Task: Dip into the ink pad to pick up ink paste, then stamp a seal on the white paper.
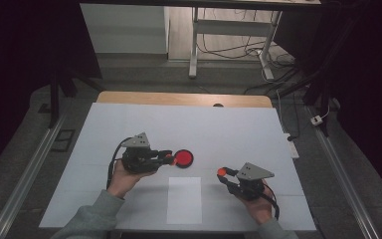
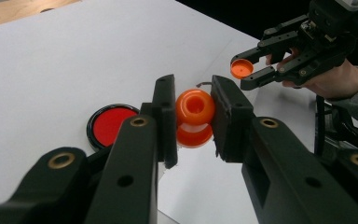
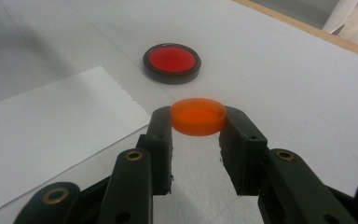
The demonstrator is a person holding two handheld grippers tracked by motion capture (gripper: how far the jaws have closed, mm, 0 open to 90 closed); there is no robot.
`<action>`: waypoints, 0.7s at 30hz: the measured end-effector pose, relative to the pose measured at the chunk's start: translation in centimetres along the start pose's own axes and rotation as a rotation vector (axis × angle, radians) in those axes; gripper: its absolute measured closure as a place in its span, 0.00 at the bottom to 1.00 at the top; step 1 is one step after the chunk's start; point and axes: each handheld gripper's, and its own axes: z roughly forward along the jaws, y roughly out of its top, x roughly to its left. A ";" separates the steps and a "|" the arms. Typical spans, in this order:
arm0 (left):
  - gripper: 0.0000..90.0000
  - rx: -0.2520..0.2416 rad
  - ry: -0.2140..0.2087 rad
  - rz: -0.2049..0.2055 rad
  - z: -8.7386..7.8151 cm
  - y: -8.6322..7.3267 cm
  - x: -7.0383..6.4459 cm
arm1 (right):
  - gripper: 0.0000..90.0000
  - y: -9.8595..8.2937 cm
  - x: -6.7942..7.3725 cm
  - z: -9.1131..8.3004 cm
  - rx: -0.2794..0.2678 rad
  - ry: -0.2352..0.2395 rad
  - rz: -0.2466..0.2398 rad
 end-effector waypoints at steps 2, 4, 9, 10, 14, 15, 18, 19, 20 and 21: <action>0.80 0.002 0.000 -0.001 0.0 0.0 -0.1 | 0.72 0.1 0.1 0.0 -0.001 0.003 -0.002; 0.80 0.003 -0.002 -0.001 0.1 0.0 -0.1 | 0.72 0.3 0.3 0.1 -0.008 0.016 -0.006; 0.80 0.000 -0.013 -0.001 0.3 0.1 -0.2 | 0.72 0.7 0.7 0.5 -0.017 0.032 -0.015; 0.80 0.002 -0.013 0.000 0.3 0.1 -0.3 | 0.72 0.8 0.7 0.6 -0.016 0.033 -0.015; 0.80 0.007 -0.015 0.001 0.5 0.0 -0.4 | 0.72 0.9 0.9 0.9 -0.014 0.040 -0.016; 0.80 0.008 -0.016 0.003 0.5 0.0 -0.4 | 0.72 1.0 0.9 1.0 -0.013 0.041 -0.018; 0.80 0.008 -0.017 0.004 0.7 0.0 -0.5 | 0.72 1.1 1.1 1.1 -0.010 0.040 -0.023; 0.80 0.009 -0.017 0.003 0.7 0.0 -0.5 | 0.72 1.1 1.1 1.2 -0.015 0.048 -0.020; 0.80 0.009 -0.019 0.004 0.7 0.0 -0.5 | 0.72 1.2 1.2 1.3 -0.012 0.049 -0.024; 0.80 0.010 -0.019 0.004 0.8 0.0 -0.6 | 0.72 1.2 1.2 1.4 -0.017 0.051 -0.021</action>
